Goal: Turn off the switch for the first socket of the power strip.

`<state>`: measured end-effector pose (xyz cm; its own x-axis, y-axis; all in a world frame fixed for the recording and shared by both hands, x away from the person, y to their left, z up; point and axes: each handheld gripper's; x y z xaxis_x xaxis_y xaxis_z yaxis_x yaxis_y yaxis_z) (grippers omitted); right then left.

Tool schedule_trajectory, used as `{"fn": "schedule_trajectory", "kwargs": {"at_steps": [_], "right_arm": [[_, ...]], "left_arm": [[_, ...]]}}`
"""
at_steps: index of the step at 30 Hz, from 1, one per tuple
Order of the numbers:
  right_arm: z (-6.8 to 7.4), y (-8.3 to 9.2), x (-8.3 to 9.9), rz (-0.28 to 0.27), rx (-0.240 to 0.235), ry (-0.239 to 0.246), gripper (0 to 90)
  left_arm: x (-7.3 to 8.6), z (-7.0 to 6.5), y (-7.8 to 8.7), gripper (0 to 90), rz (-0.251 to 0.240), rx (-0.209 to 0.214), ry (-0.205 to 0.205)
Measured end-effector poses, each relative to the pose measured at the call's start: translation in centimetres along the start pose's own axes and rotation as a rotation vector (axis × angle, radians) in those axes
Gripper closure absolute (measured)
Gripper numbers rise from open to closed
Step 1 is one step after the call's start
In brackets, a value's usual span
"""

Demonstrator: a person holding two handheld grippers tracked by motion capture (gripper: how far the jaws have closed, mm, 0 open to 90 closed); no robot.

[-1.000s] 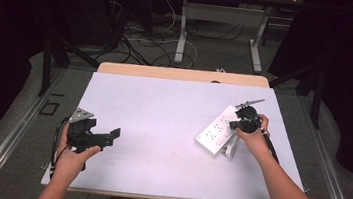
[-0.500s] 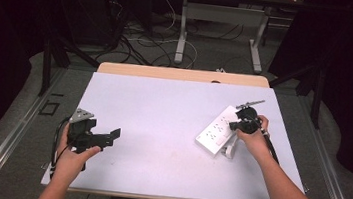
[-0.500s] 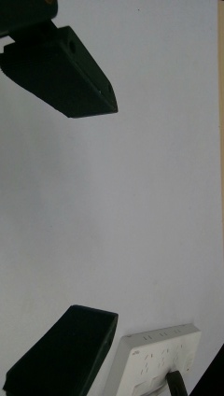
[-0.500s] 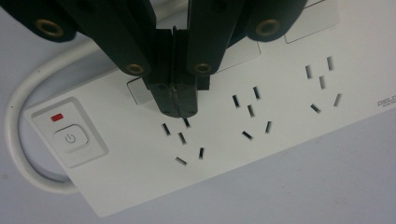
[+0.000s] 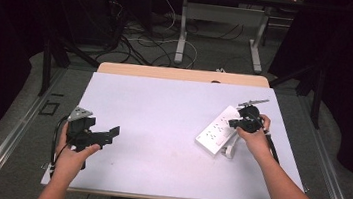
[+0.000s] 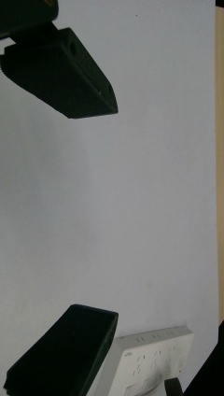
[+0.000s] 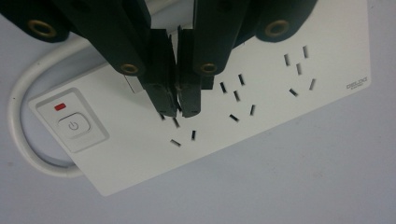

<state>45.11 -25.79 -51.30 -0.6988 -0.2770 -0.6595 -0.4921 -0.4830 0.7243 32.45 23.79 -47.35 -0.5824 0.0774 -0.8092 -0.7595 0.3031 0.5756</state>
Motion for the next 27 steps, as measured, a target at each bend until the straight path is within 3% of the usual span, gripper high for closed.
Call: {"fn": "schedule_trajectory", "kwargs": {"at_steps": [9,23,27], "right_arm": [[0.5,1.4,0.1,-0.055,0.002,-0.008,79.1],[1.2,2.4,0.3,-0.090,-0.013,0.025,66.9],[1.4,2.9,0.2,-0.106,-0.023,0.011,64.1]], "left_arm": [[0.1,0.0,0.2,3.0,0.010,0.002,-0.010],[0.2,0.0,0.3,3.2,0.006,0.000,-0.009],[0.2,0.1,0.3,3.1,0.005,-0.001,-0.008]]}}
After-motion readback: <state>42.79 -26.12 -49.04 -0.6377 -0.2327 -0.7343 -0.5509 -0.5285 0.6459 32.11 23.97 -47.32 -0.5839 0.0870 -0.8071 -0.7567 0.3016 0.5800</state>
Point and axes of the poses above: each handheld gripper's, and its own axes: y roughly backward along the jaws, x roughly out of its underside, z roughly to its left, and after that the axes turned 7 degrees about -x, right-handed
